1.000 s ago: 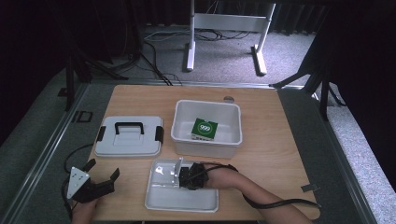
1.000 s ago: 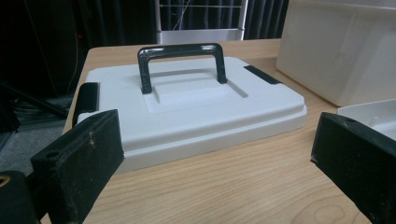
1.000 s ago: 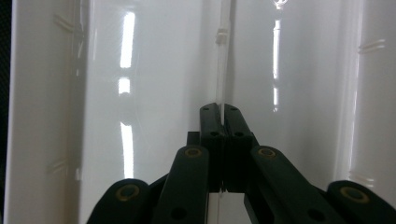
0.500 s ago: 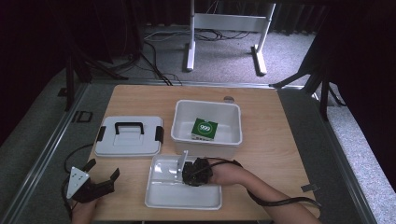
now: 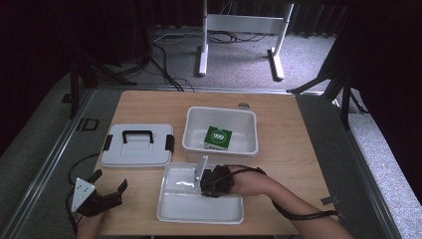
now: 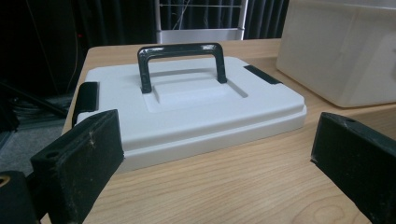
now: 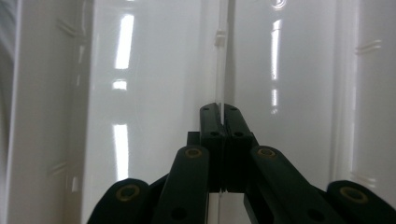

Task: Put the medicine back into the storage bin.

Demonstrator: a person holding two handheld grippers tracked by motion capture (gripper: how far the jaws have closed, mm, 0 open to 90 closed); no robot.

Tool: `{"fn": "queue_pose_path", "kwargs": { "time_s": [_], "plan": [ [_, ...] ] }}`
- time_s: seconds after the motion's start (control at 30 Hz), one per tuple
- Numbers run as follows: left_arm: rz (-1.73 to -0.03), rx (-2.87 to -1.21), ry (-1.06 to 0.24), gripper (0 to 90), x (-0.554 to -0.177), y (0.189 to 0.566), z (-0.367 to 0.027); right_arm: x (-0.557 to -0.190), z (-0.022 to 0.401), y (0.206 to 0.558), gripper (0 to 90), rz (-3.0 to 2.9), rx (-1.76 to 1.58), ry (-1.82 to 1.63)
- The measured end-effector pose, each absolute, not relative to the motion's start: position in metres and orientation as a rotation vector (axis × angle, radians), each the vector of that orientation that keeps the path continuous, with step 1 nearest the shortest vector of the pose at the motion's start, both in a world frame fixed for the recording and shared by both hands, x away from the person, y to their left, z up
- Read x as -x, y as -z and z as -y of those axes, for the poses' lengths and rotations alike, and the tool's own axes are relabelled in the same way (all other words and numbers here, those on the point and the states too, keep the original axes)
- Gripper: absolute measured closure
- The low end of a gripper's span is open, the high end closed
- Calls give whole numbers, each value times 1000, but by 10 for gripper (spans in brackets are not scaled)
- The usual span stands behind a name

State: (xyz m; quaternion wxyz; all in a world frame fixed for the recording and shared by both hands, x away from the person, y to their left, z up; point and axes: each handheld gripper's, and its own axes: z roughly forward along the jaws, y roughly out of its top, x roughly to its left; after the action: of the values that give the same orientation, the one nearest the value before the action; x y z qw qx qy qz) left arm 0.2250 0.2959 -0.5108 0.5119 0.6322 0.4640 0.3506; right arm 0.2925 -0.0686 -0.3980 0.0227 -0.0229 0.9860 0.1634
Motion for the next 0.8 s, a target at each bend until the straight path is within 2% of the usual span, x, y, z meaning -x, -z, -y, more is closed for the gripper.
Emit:
{"fn": "queue_pose_path", "kwargs": {
  "time_s": [0.8],
  "plan": [
    [-1118,-1522,-845,21,-225,511,-296,-299,95,339,888,-2991,69,-568]
  ]
}}
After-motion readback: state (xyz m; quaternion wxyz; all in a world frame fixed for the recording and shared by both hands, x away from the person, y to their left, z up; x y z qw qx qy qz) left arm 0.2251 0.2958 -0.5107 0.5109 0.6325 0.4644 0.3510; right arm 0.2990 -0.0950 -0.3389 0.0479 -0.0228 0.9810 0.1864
